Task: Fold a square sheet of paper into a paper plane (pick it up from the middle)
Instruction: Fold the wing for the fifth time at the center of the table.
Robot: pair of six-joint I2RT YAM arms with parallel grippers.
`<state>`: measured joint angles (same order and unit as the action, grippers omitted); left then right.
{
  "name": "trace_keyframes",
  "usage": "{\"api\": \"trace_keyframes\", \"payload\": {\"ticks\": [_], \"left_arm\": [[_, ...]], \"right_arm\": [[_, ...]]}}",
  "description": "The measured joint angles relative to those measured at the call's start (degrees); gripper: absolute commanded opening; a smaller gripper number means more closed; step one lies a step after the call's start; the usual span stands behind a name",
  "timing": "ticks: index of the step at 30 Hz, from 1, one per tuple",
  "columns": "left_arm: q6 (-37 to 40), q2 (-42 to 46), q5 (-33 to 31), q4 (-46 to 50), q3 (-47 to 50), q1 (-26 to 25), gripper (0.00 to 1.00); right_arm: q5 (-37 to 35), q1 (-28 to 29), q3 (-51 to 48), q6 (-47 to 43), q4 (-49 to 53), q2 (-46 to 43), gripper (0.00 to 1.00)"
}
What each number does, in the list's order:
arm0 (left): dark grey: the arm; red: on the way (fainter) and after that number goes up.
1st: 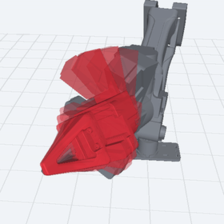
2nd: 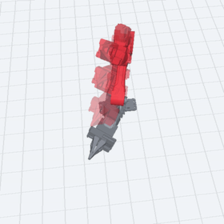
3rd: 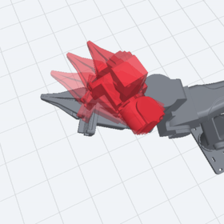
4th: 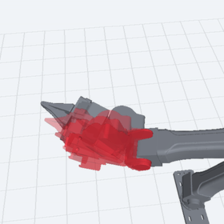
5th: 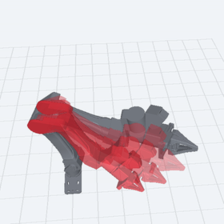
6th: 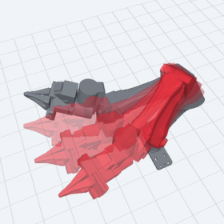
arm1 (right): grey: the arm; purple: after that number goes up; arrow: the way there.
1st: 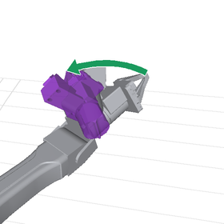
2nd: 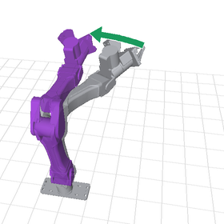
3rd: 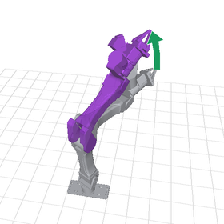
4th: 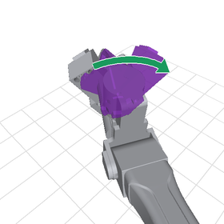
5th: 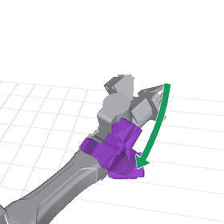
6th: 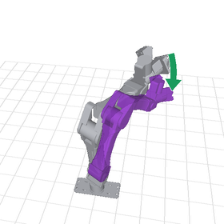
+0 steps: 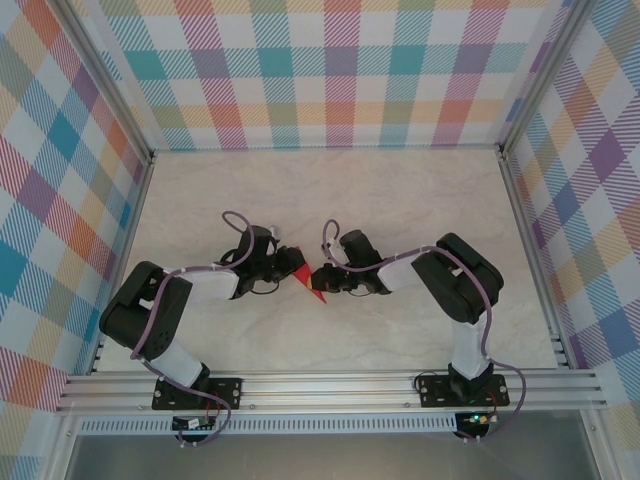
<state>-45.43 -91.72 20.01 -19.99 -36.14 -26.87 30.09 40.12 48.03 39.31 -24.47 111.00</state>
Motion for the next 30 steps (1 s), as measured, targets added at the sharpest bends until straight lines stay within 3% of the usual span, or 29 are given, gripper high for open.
{"api": "trace_keyframes", "payload": {"ticks": [30], "left_arm": [[1.9, -3.1, -0.8, -0.1, 0.7, -0.4, 0.19]], "right_arm": [[0.6, -0.3, 1.8, 1.9, 3.0, 0.6, 0.00]]}}
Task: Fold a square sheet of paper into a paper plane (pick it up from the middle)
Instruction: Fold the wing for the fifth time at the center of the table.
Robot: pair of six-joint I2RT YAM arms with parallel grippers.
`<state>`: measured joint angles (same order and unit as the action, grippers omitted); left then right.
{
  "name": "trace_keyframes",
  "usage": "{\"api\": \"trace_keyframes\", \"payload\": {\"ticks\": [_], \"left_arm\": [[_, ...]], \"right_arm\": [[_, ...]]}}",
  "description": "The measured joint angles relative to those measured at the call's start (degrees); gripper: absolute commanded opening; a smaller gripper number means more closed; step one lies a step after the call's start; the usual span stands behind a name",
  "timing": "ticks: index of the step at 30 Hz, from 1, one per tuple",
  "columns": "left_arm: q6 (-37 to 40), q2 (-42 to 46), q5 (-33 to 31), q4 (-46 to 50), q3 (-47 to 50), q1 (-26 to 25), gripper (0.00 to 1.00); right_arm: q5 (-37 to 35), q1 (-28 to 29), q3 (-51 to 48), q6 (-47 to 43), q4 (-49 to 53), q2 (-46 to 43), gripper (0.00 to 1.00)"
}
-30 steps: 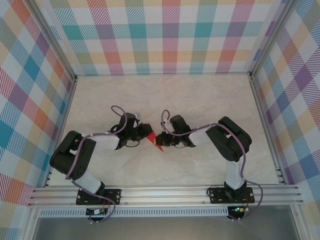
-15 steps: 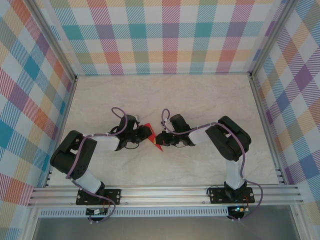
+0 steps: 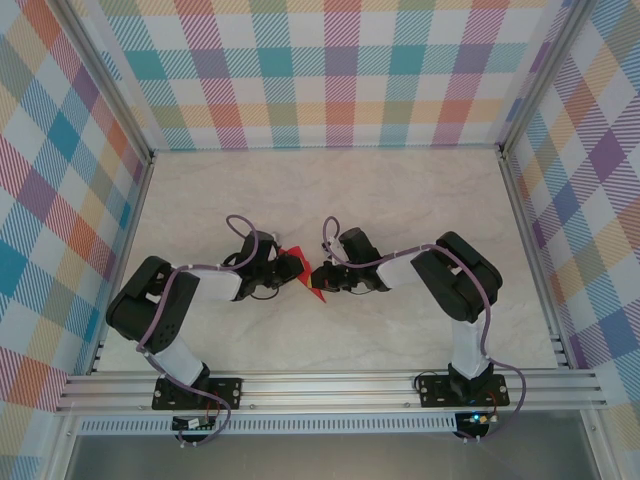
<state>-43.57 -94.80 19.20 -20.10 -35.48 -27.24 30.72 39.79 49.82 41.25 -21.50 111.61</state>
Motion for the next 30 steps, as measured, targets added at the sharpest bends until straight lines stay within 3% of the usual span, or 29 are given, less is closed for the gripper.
{"api": "trace_keyframes", "payload": {"ticks": [17, 30], "left_arm": [[1.7, -1.6, -0.8, 0.8, -1.2, -0.1, 0.17], [1.7, -1.9, -1.7, 2.4, -1.9, -0.4, 0.16]], "right_arm": [[0.0, 0.0, 0.3, 0.3, 0.6, 0.1, 0.00], [0.5, -0.1, 2.8, 0.3, 6.5, -0.6, 0.17]]}}
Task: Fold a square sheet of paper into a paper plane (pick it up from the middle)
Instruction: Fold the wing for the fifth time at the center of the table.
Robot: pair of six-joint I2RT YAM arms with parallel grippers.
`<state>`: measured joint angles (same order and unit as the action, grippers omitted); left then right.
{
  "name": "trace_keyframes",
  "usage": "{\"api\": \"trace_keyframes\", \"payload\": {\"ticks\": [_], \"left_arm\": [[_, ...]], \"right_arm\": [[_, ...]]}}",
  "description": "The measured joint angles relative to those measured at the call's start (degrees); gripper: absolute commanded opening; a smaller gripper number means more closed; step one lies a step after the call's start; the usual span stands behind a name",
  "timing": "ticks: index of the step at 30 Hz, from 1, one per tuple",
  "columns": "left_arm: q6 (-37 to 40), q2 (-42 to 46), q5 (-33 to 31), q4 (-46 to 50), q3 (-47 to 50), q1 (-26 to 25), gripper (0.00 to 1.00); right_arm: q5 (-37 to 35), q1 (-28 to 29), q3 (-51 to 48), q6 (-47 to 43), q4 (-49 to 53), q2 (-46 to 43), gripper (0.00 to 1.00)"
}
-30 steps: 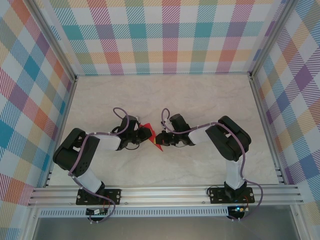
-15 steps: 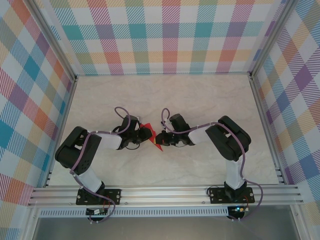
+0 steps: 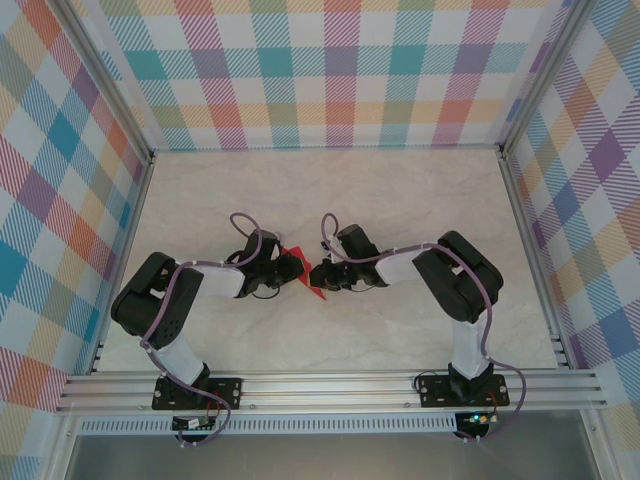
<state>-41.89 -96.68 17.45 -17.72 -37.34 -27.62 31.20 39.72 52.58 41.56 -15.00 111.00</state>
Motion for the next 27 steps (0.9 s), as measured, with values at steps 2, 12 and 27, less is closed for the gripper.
{"api": "trace_keyframes", "payload": {"ticks": [2, 12, 27], "left_arm": [[0.0, 0.0, 0.0, 0.0, 0.0, 0.0, 0.17], [-0.1, -0.1, 0.0, -0.1, 0.0, 0.0, 0.17], [-0.3, -0.1, 0.0, -0.2, 0.0, 0.0, 0.17]], "right_arm": [[0.0, 0.0, 0.1, 0.0, 1.3, -0.5, 0.18], [0.4, 0.0, 0.1, -0.2, 6.0, -3.8, 0.17], [0.3, 0.0, 0.2, -0.4, 8.3, -3.8, 0.08]]}}
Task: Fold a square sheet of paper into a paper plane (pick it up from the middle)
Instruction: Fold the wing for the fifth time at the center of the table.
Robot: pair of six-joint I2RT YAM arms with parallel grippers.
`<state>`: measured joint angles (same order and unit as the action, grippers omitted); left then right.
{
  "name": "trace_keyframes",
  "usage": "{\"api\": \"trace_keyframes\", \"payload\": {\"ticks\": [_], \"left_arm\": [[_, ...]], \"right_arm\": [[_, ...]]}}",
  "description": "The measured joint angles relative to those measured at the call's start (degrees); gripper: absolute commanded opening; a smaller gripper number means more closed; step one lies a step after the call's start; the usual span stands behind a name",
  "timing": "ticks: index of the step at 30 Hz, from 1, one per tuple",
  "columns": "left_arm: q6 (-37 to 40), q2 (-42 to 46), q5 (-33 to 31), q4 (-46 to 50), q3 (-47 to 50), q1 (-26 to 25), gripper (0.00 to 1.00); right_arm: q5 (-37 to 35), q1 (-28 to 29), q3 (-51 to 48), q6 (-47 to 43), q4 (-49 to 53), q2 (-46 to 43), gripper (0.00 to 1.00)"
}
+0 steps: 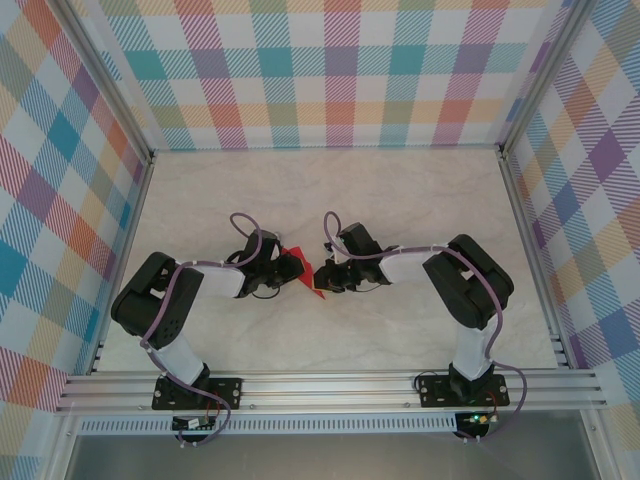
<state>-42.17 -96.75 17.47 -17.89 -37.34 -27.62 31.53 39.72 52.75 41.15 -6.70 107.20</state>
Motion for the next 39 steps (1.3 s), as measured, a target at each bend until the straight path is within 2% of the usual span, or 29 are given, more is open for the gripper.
{"api": "trace_keyframes", "payload": {"ticks": [11, 18, 27, 32, 39], "left_arm": [[0.0, 0.0, 0.0, 0.0, 0.0, 0.0, 0.17], [0.0, 0.0, 0.0, 0.0, 0.0, 0.0, 0.17], [0.0, 0.0, 0.0, 0.0, 0.0, 0.0, 0.17], [0.0, 0.0, 0.0, 0.0, 0.0, 0.0, 0.17], [0.0, 0.0, 0.0, 0.0, 0.0, 0.0, 0.17]], "right_arm": [[0.0, 0.0, 0.3, 0.0, 0.8, 1.8, 0.09], [0.0, 0.0, 0.9, 0.0, 1.9, 1.7, 0.20], [-3.8, 0.0, 0.8, -1.5, 6.3, -4.7, 0.32], [-5.4, 0.4, 0.9, -1.8, 7.7, -4.9, 0.32], [-5.6, 1.2, 1.4, -2.9, 8.2, -2.8, 0.21]]}}
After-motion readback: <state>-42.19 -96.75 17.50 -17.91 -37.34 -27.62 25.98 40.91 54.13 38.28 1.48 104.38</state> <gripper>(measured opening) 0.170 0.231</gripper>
